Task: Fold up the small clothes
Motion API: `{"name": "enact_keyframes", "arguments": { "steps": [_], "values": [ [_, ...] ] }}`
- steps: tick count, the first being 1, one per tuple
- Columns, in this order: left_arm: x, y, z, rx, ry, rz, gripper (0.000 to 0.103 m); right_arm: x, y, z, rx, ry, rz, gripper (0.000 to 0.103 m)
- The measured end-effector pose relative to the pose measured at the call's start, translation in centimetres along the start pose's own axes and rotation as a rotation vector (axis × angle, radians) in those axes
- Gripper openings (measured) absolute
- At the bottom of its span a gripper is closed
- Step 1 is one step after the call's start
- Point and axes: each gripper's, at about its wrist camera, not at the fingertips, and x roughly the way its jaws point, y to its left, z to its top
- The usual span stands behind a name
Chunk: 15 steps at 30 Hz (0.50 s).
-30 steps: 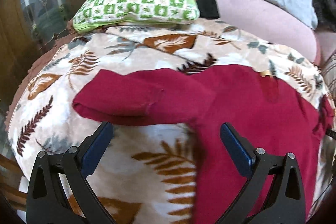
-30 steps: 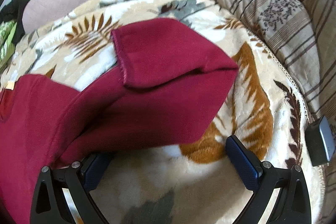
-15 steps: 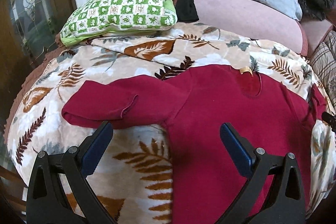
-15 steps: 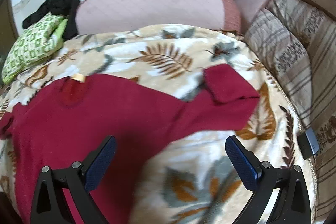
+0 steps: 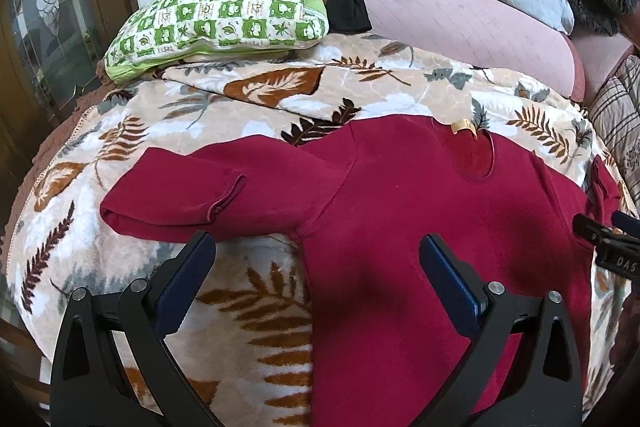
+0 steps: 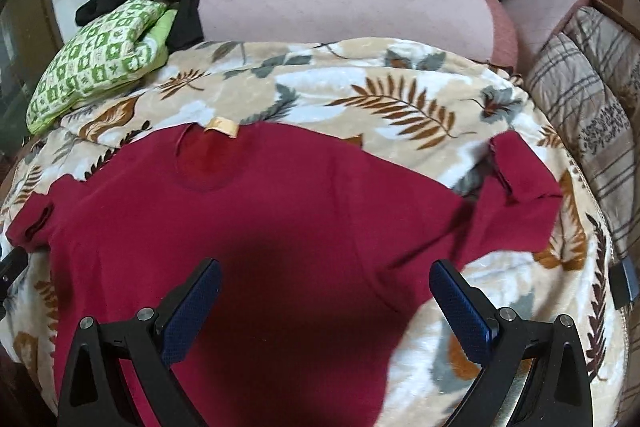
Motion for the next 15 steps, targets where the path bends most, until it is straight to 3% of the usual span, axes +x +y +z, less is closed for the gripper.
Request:
{"name": "enact_keyframes", "arguments": {
  "steps": [15],
  "values": [
    [0.7, -0.8, -0.1, -0.005, 0.014, -0.013, 0.102, 1.0, 2.3, -0.2, -0.039, 0.016, 0.006, 0.103]
  ]
}}
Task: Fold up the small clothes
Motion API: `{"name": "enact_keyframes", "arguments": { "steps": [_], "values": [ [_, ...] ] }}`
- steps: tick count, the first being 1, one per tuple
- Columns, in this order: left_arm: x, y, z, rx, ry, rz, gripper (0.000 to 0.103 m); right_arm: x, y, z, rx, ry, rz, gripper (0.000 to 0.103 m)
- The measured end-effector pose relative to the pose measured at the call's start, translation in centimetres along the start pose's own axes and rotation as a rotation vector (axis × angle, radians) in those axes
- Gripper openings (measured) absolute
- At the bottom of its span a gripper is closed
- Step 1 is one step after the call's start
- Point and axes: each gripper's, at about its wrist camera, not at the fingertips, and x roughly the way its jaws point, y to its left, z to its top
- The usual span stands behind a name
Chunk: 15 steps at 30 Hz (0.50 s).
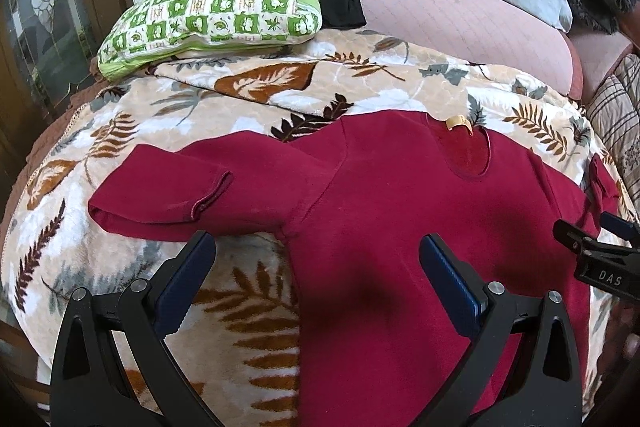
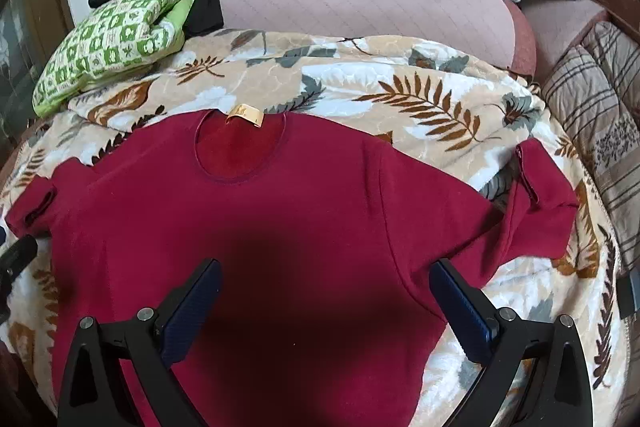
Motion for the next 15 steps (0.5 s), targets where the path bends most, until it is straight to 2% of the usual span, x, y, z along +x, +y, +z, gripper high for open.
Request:
{"name": "enact_keyframes", "arguments": {
  "steps": [15],
  "values": [
    [1.2, 1.2, 0.0, -0.015, 0.017, 0.017, 0.102, 1.6, 1.4, 0.1, -0.007, 0.034, 0.010, 0.103]
  ]
}}
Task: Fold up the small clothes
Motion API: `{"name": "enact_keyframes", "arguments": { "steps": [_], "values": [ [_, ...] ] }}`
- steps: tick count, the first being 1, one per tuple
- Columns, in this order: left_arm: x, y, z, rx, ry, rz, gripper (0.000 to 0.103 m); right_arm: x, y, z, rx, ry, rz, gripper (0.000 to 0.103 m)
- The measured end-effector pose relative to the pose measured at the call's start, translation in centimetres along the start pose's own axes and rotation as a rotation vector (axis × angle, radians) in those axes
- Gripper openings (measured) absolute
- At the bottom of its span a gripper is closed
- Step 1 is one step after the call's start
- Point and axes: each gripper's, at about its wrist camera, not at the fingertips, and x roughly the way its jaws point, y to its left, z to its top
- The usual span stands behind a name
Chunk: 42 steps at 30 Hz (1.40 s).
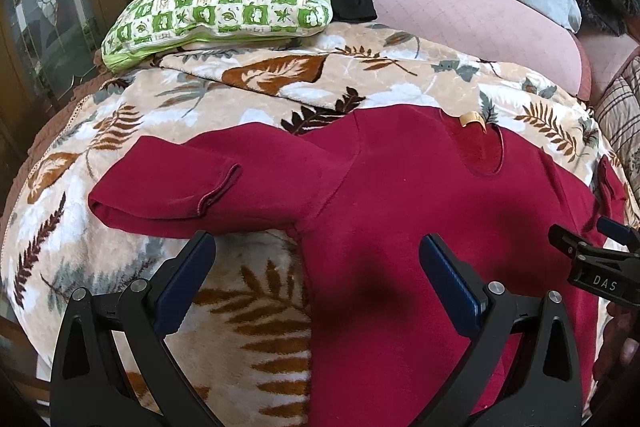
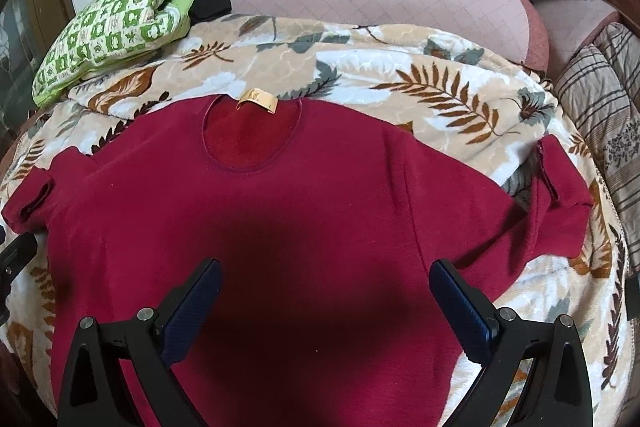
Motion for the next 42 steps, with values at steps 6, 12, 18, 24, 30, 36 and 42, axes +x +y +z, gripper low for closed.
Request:
{"name": "enact_keyframes", "arguments": {
  "steps": [6, 12, 18, 24, 30, 36, 42],
  "values": [
    [0.3, 0.3, 0.0, -0.005, 0.001, 0.008, 0.102, 0.3, 0.4, 0.1, -0.006, -0.003, -0.004, 0.103],
    [0.4, 1.7, -0.1, -0.032, 0.003, 0.019, 0.102, 0.4, 1.0, 0.3, -0.013, -0.013, 0.012, 0.103],
    [0.7, 3.2, 0.1, -0.061, 0.007, 0.048, 0.102, 0.8, 2.0, 0.7, -0.028, -0.010, 0.022, 0.103],
    [0.8, 3.6, 0.1, -0.066, 0.008, 0.054, 0.102, 1.1, 2.9, 0.7, -0.037, -0.010, 0.045, 0.103],
    [0.8, 3.6, 0.2, -0.064, 0.007, 0.057, 0.102, 0.9, 3.8, 0.7, -0.065, -0.018, 0.047, 0.103],
    [0.6, 4.8, 0.6, -0.071, 0.006, 0.072, 0.102, 1.0, 4.7, 0.9, -0.076, -0.016, 0.070, 0.103],
    [0.4, 9.2, 0.8, -0.117, 0.006, 0.116, 0.102, 0.6, 7.4, 1.4, -0.130, -0.028, 0.170, 0.094]
  ]
}}
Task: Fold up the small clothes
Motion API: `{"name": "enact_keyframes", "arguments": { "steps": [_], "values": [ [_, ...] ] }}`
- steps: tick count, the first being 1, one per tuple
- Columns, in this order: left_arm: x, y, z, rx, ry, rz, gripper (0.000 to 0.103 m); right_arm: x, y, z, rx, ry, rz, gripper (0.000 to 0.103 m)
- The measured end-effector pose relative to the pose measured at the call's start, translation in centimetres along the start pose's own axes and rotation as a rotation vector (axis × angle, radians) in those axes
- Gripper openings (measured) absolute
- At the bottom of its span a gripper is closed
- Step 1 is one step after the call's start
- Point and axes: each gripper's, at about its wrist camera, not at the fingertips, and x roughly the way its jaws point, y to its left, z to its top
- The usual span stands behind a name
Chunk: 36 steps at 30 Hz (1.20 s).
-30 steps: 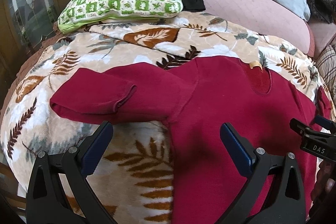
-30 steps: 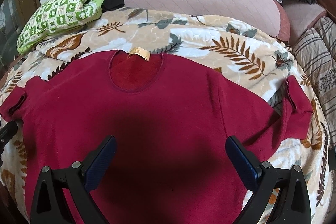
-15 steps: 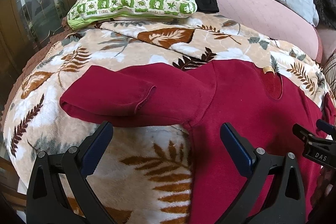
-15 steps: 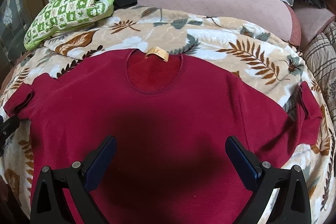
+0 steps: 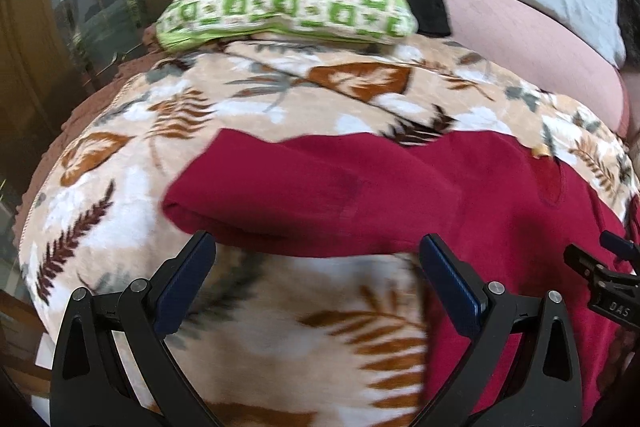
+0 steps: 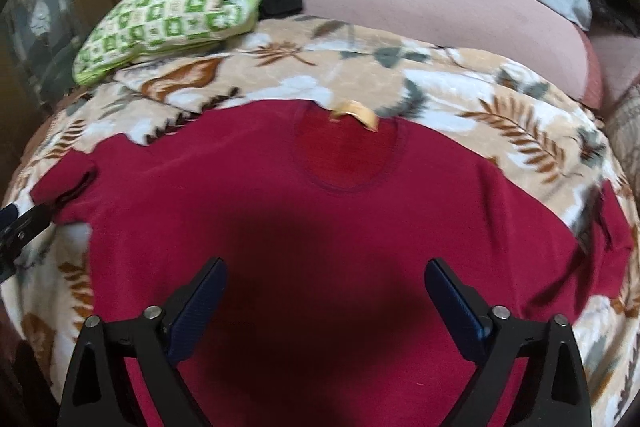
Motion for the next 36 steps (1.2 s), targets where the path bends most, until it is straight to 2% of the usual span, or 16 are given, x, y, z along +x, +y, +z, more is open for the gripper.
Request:
{"name": "enact_keyframes", "arguments": {
  "steps": [2, 6, 10, 13, 16, 21, 24, 27, 29, 36],
  "values": [
    [0.3, 1.5, 0.2, -0.016, 0.000, 0.030, 0.102, 0.2, 1.3, 0.4, -0.026, 0.003, 0.041, 0.085],
    [1.0, 4.5, 0.4, -0.058, 0.003, 0.081, 0.102, 0.5, 4.7, 1.8, -0.068, 0.003, 0.169, 0.080],
    [1.5, 6.4, 0.5, -0.109, 0.014, 0.086, 0.102, 1.2, 8.5, 3.2, -0.114, 0.009, 0.286, 0.070],
    [1.7, 6.8, 0.4, -0.114, 0.019, 0.091, 0.102, 2.3, 11.7, 4.5, -0.121, 0.036, 0.391, 0.070],
    [2.0, 7.1, 0.2, -0.099, 0.031, 0.106, 0.102, 3.7, 14.7, 5.6, -0.143, 0.061, 0.442, 0.069],
    [2.3, 8.2, 0.0, -0.122, 0.038, 0.102, 0.102, 6.9, 17.8, 6.8, -0.146, 0.142, 0.470, 0.068],
    [2.5, 8.4, -0.1, -0.120, 0.041, 0.097, 0.102, 8.6, 18.4, 7.1, -0.117, 0.176, 0.491, 0.060],
    [2.5, 8.5, -0.3, -0.114, 0.039, 0.101, 0.102, 9.4, 18.8, 7.3, -0.097, 0.186, 0.508, 0.056],
    [2.5, 8.5, -0.4, -0.117, 0.039, 0.102, 0.102, 9.6, 19.1, 7.3, -0.102, 0.182, 0.506, 0.050],
    [2.7, 8.3, -0.4, -0.119, 0.043, 0.101, 0.102, 9.5, 19.5, 7.1, -0.129, 0.163, 0.484, 0.040]
  ]
}}
